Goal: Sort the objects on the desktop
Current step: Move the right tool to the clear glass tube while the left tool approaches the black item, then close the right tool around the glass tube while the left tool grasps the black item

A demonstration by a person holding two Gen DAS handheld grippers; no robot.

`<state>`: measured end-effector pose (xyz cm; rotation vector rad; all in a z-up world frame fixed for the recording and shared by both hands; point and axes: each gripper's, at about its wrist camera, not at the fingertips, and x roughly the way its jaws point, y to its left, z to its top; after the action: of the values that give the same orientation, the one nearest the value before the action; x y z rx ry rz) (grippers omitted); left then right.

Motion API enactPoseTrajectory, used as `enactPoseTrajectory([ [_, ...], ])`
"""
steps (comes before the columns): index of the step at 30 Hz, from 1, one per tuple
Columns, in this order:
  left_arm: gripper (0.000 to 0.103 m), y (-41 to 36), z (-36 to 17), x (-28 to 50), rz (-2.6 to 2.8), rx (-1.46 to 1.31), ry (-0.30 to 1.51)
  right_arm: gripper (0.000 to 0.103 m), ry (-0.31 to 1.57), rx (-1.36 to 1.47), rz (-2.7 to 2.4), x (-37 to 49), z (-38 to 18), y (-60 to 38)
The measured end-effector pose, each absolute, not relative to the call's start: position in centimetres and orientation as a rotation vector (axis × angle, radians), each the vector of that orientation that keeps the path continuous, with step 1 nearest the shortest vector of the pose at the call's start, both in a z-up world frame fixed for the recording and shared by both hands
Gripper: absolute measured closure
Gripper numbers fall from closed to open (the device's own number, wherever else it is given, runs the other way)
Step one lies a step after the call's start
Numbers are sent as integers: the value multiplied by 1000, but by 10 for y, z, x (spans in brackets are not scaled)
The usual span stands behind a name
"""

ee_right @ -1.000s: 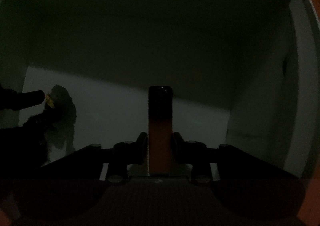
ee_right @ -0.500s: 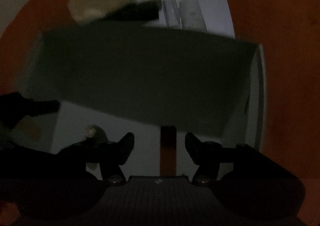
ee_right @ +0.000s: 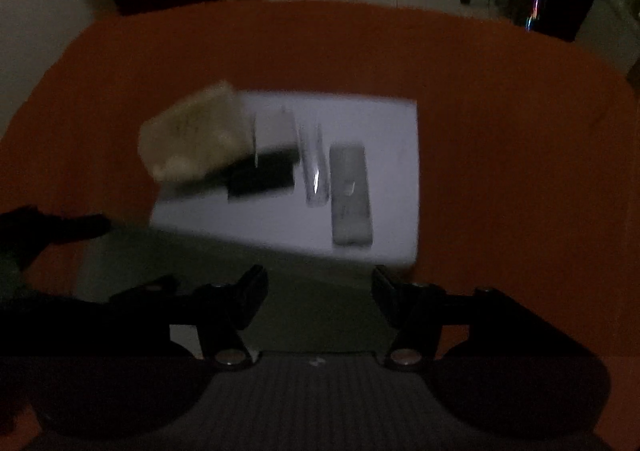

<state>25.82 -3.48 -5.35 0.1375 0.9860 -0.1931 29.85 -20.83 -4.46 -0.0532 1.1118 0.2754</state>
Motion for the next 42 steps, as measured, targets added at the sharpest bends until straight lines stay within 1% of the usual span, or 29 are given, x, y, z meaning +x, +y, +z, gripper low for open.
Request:
enactPoseTrajectory([
  [2, 23, -36, -48, 270, -179, 138, 975, 40, 1092, -51, 264, 314, -36, -213],
  [4, 23, -37, -54, 288, -180, 131, 1008, 39, 1083, -39, 241, 332, -33, -217],
  [7, 23, -38, -75, 316, -144, 124, 1061, 39, 1080, -51, 232, 360, -42, -217],
  [13, 23, -27, -120, 352, -139, 94, 1130, 39, 1107, -28, 269, 398, -79, -212],
  [18, 30, -36, -147, 361, -233, 203, 1128, 45, 1126, -49, 319, 420, -117, -199],
  [19, 30, -39, -152, 362, -257, 233, 1124, 47, 1129, -53, 330, 422, -123, -196],
  [21, 35, -44, -160, 365, -309, 271, 1097, 53, 1142, -64, 342, 427, -135, -190],
  [22, 36, -47, -161, 364, -324, 304, 1061, 56, 1149, -70, 347, 429, -141, -187],
  [23, 36, -49, -162, 363, -344, 336, 1023, 56, 1150, -72, 354, 431, -146, -185],
  [24, 36, -52, -165, 362, -381, 367, 1006, 56, 1146, -83, 360, 433, -149, -182],
  [25, 36, -54, -169, 363, -417, 395, 1005, 59, 1141, -96, 366, 434, -152, -179],
  [27, 42, -56, -178, 364, -447, 427, 1020, 59, 1142, -96, 374, 438, -161, -175],
  [29, 43, -57, -189, 365, -455, 471, 1039, 59, 1155, -86, 375, 441, -171, -171],
  [32, 55, -53, -198, 367, -453, 483, 1067, 59, 1161, -92, 369, 443, -185, -165],
  [36, 61, -49, -196, 371, -457, 452, 1073, 59, 1154, -124, 335, 442, -193, -155],
  [38, 63, -54, -198, 368, -460, 496, 1063, 59, 1152, -133, 347, 440, -194, -149],
  [40, 69, -58, -198, 363, -458, 546, 1049, 59, 1156, -154, 333, 438, -198, -142],
  [41, 75, -58, -198, 363, -442, 552, 1042, 59, 1158, -169, 318, 437, -200, -139],
  [42, 79, -58, -198, 363, -426, 558, 1036, 60, 1165, -183, 312, 436, -203, -135],
])
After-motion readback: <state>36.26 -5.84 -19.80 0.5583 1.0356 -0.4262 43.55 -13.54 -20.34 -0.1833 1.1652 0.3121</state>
